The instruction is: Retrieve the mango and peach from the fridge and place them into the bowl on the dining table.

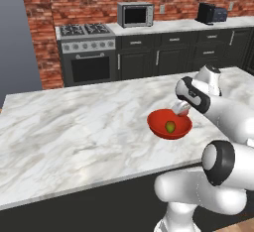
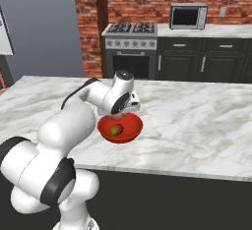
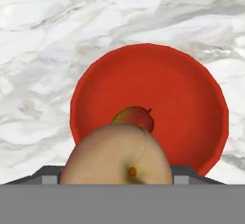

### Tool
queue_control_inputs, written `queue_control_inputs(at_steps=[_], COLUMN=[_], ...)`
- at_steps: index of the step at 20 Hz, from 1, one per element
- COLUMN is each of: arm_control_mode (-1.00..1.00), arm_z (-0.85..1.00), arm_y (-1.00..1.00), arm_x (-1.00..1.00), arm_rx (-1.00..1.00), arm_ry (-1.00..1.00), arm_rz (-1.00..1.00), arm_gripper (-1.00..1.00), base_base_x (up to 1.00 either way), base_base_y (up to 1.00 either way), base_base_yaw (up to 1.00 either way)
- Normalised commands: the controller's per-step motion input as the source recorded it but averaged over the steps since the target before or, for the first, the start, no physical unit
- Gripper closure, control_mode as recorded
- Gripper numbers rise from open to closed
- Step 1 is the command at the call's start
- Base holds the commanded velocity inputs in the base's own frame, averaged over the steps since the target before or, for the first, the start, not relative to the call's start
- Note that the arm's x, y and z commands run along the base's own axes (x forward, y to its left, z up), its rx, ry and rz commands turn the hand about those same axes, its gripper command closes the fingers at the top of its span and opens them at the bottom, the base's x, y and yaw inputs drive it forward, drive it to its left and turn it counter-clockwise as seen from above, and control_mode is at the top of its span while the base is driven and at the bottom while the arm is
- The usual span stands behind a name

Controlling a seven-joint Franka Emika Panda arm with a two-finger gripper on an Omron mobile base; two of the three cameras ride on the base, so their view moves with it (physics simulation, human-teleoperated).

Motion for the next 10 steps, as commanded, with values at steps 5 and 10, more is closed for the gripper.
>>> queue_control_inputs(at_steps=[5, 10], arm_control_mode=[-1.00, -1.00], arm_z=[-0.29, -0.27], arm_y=[0.00, 0.00], arm_x=[0.17, 0.22], arm_rx=[0.00, -0.01], arm_ry=[0.00, 0.00], arm_rz=[-0.04, -0.05], arm_gripper=[1.00, 1.00], base_base_x=[0.00, 0.00], base_base_y=[0.00, 0.00], base_base_yaw=[0.00, 0.00])
